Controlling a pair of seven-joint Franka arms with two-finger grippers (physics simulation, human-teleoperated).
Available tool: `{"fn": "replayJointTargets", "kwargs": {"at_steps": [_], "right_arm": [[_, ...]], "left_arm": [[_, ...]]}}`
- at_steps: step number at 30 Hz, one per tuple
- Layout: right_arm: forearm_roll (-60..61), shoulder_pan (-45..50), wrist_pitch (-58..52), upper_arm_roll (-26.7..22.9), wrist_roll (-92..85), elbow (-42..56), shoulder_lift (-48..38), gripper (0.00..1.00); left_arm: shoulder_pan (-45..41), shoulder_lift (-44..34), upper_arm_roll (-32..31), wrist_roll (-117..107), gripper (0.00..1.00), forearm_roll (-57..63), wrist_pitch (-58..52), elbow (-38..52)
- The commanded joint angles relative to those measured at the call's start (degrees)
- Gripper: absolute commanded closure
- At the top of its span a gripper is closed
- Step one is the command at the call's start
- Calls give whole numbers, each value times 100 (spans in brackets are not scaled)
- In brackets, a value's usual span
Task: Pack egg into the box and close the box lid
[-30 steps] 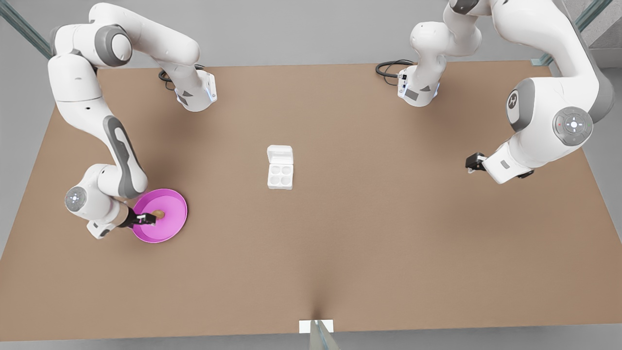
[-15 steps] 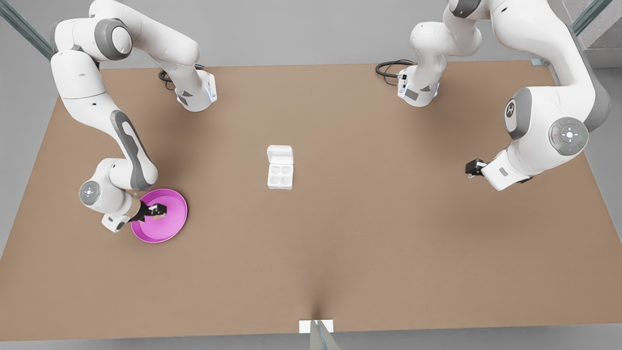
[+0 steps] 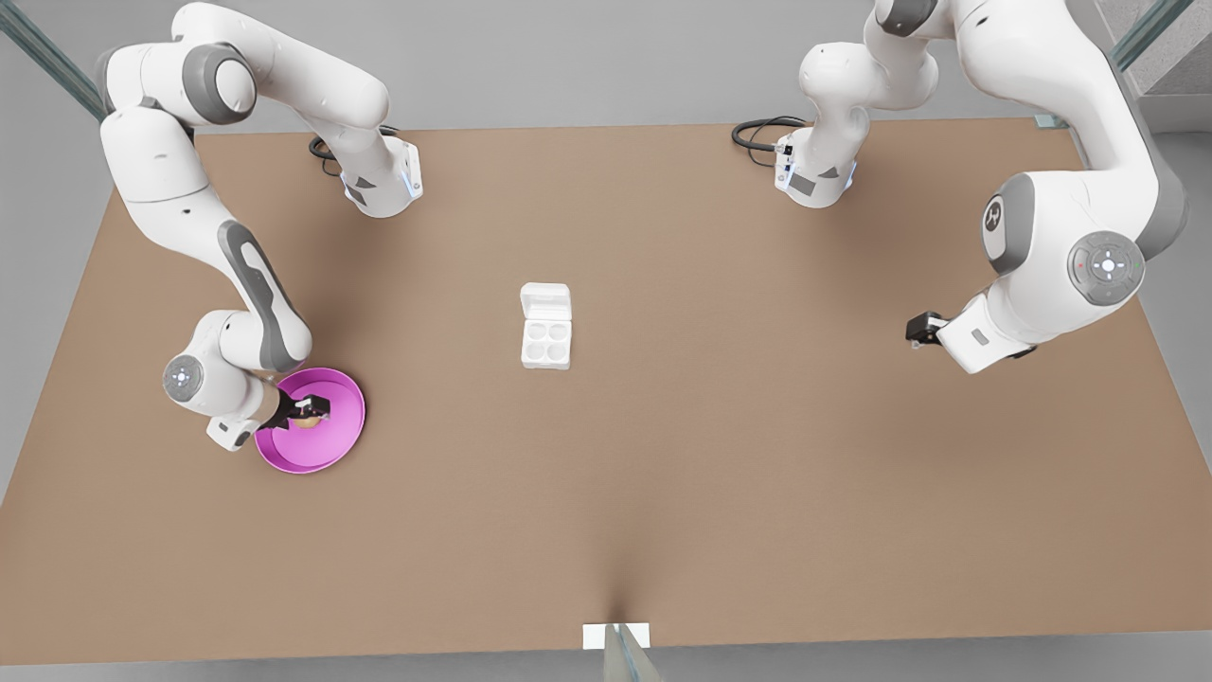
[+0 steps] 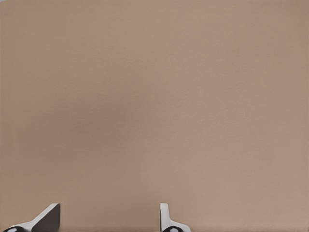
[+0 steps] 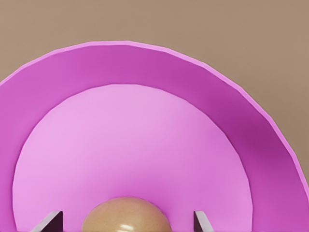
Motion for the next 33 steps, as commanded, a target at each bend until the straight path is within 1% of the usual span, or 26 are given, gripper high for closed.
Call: {"fn": "replayJointTargets", "kwargs": {"at_steps": [1, 2, 3, 4, 6, 9, 11, 12, 13, 14, 16, 19, 23, 26, 28, 30, 33], "right_arm": [[17, 6, 65, 0, -62, 5, 14, 0], [17, 15, 65, 0, -62, 14, 14, 30], [17, 15, 56, 0, -62, 14, 14, 55], [17, 24, 56, 0, -62, 49, 14, 58], [9, 32, 56, 0, -71, 66, 14, 60], [9, 67, -23, 0, -54, 163, -4, 60], [26, 94, -462, 88, -45, 497, -74, 60], [35, 94, -699, 246, 201, 611, -92, 60], [35, 103, -1235, 457, 421, 980, -197, 59], [26, 260, -1499, 536, 693, 1217, -197, 59], [35, 866, -1526, 536, 1422, 1464, -197, 59], [61, 1666, -1526, 536, 2740, 1560, -171, 59], [53, 3556, -1667, 536, 6221, 1859, -180, 59], [35, 3987, -1570, 528, 7320, 1798, -162, 60], [0, 4145, -973, 536, 7855, 1271, -197, 60], [-9, 4225, -665, 528, 8094, 919, -215, 60], [-9, 4313, -630, 536, 8516, 761, -338, 60]], "left_arm": [[0, -1, 1, -19, 0, 2, 3, 3], [0, -1, 1, -19, 0, 2, 3, 3], [0, -1, 1, -19, 0, 2, 3, 3], [0, -1, 1, -19, 0, 2, 3, 3], [0, 34, 1, -19, 0, -7, 3, 3], [0, 34, 1, -19, 0, -7, 3, 3], [0, 34, 1, -19, 0, -7, 3, 3], [0, 34, 1, -19, 0, -7, 3, 3], [0, 34, 1, -19, 0, -7, 3, 3], [0, 34, 1, -19, 0, -7, 3, 3], [0, 34, 1, -19, 0, -7, 3, 3], [0, 34, 1, -19, 0, -7, 3, 3], [0, 34, 1, -19, 0, -7, 3, 3], [0, 34, 1, -19, 0, -7, 3, 3], [0, 34, 1, -19, 0, -7, 3, 3], [0, 43, 1, -19, 0, -7, 38, 3], [0, 96, 1, -19, 0, -7, 56, 3]]}}
